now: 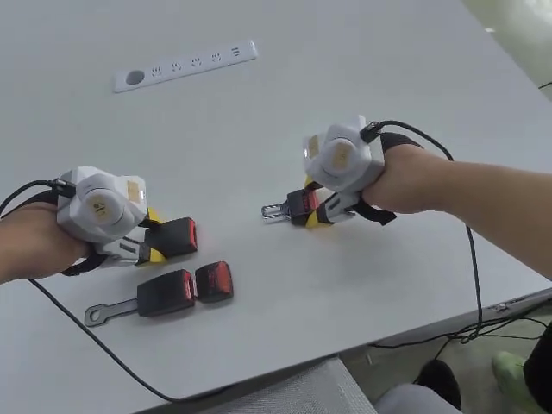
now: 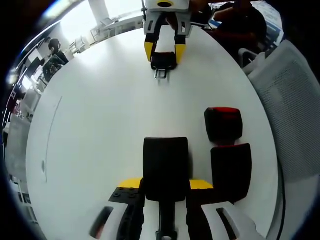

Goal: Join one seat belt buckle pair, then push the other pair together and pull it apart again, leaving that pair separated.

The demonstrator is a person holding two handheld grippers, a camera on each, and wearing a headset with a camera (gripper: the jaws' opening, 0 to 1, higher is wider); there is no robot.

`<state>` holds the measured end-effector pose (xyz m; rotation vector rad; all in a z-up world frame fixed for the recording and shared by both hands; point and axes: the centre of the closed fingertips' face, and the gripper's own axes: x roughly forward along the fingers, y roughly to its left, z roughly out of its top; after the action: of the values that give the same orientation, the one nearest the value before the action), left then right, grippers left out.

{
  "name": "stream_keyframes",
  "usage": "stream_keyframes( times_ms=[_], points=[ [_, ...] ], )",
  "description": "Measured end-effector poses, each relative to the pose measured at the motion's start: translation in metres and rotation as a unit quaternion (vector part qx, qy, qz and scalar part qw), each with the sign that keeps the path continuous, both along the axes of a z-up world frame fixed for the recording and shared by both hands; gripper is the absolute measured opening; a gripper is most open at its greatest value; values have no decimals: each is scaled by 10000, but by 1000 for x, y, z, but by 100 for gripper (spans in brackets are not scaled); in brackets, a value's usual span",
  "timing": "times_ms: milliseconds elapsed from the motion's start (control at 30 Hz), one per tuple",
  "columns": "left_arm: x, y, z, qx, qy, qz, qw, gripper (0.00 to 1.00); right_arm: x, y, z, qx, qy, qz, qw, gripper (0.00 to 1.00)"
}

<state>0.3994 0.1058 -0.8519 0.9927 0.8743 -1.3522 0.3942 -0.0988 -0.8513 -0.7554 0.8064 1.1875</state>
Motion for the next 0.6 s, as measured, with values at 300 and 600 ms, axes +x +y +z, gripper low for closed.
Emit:
stream_keyframes(
  times_ms=[300,600],
  points=[
    [0,0,0,-30,-9,10,10000,32,1,-1,-1,-2,2,8,10000,33],
    [1,0,0,-40,5,8,10000,32,1,-1,-1,20,14,6,10000,33]
  ],
)
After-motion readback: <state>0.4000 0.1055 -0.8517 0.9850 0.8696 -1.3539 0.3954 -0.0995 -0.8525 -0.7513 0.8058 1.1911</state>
